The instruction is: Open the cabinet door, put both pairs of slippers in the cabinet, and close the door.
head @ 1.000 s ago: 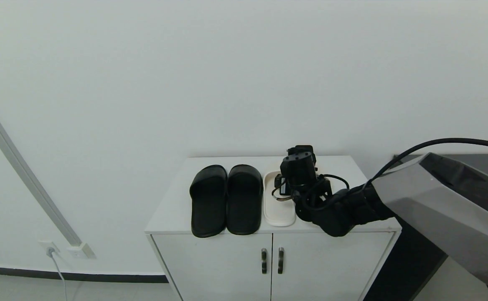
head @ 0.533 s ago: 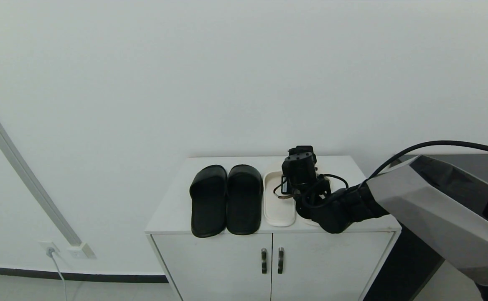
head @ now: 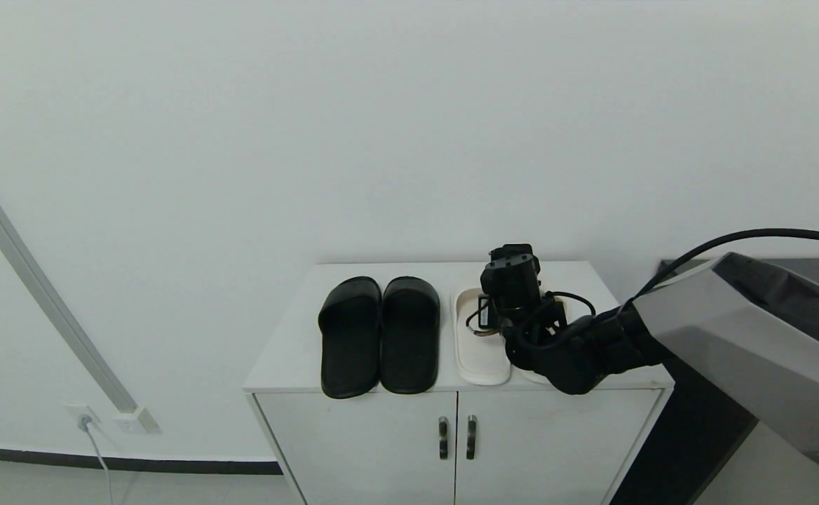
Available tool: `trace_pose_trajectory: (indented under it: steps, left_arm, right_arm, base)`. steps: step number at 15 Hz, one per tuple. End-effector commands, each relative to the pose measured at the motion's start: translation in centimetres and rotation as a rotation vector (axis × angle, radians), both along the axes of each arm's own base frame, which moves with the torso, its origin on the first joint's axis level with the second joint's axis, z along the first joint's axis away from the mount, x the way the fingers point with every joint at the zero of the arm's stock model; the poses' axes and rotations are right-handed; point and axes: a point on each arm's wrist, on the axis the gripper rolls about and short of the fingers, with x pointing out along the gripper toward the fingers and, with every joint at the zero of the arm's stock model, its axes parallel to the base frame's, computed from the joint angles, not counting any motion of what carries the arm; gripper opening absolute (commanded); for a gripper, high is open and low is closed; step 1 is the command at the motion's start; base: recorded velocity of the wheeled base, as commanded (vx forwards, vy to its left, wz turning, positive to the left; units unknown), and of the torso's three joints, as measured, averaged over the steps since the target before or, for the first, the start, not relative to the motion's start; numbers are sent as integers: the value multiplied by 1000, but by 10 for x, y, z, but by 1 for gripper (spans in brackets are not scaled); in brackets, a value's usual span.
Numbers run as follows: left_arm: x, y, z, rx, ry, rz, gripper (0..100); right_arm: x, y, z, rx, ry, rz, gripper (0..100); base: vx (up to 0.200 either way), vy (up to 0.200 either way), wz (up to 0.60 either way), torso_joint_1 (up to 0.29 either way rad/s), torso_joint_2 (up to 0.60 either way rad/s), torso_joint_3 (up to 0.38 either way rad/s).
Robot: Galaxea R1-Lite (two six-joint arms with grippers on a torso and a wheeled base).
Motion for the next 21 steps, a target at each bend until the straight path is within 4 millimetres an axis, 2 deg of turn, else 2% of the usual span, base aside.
trace_pose_trajectory:
  steps: [1, 7, 12, 14, 17, 21]
  left_arm:
    - [0, 0, 0, 0, 1, 1, 0]
    - [0, 0, 0, 0, -2, 2, 0]
    - [0, 0, 0, 0, 0, 2, 0]
    - [0, 0, 0, 0, 0, 2, 0]
    - [0, 0, 0, 0, -2, 2, 0]
    - [0, 0, 0, 0, 0, 2, 0]
  right_arm:
    - [-12, -6, 20, 15, -21, 15, 0]
    - [-59, -25, 45, -3, -14, 163, 0]
    - [-125, -62, 84, 20, -76, 476, 0]
    - [-150, -75, 94, 31, -86, 584, 0]
    - [-180, -94, 93, 8, -84, 770, 0]
    - [-188, -100, 79, -115, -84, 856, 0]
  base:
    - [0, 0, 0, 0, 0, 0]
    - [0, 0, 0, 0, 0, 0]
    - [0, 0, 0, 0, 0, 0]
    - [0, 0, 0, 0, 0, 0]
    - [0, 0, 0, 0, 0, 0]
    - [0, 0, 0, 0, 0, 0]
